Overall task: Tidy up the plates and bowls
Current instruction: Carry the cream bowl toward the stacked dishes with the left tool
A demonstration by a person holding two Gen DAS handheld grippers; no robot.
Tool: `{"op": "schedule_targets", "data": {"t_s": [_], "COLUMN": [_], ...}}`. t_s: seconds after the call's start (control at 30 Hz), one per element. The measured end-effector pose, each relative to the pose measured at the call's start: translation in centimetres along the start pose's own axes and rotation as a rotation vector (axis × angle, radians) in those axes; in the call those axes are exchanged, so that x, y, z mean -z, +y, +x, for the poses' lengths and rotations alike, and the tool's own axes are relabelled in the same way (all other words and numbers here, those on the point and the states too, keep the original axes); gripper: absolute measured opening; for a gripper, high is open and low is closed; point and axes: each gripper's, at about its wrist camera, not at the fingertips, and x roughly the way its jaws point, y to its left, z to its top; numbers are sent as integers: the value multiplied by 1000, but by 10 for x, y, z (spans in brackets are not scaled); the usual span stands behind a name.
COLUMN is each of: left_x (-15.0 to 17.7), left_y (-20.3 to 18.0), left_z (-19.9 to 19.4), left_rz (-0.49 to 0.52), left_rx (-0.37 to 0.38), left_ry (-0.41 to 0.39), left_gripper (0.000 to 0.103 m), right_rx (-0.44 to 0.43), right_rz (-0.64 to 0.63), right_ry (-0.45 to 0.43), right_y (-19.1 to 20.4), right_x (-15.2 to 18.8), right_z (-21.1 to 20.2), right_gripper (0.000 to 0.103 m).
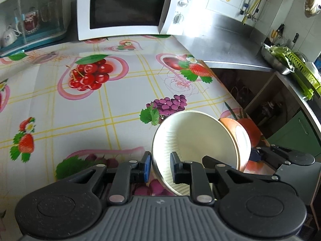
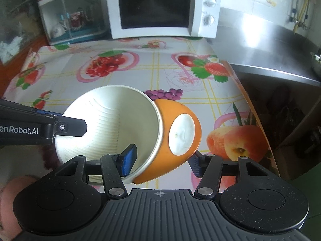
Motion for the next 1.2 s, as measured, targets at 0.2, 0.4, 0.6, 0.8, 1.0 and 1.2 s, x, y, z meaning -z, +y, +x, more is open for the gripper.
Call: {"op": "schedule_targets", "data": {"t_s": [0.2, 0.4, 0.6, 0.8, 1.0, 1.2], "left_x": [20, 46, 75, 100, 115, 122], "left_y": [4, 14, 28, 41, 51, 55], "left_z": [-42, -83, -112, -121, -116, -111], "left_rz": [-21, -48, -79, -112, -141, -157], "left_rx": [-8, -25, -39, -59, -61, -61], "left_ry": [-34, -64, -74, -51, -20, -1], "left_gripper": [19, 19, 20, 21, 21, 21], "right_rx": [-20, -51, -83, -107, -114, -116], "right_rz": [-43, -78, -116, -139, -148, -153], "right_ry": [-33, -50, -51, -11, 20, 36], "right_y": [24, 48, 70, 84, 90, 93], "right_x": [10, 26, 42, 58, 70, 76], "right_z": [-35, -59, -71, -63, -56, -53], "right_gripper": [57, 57, 57, 57, 57, 57]}}
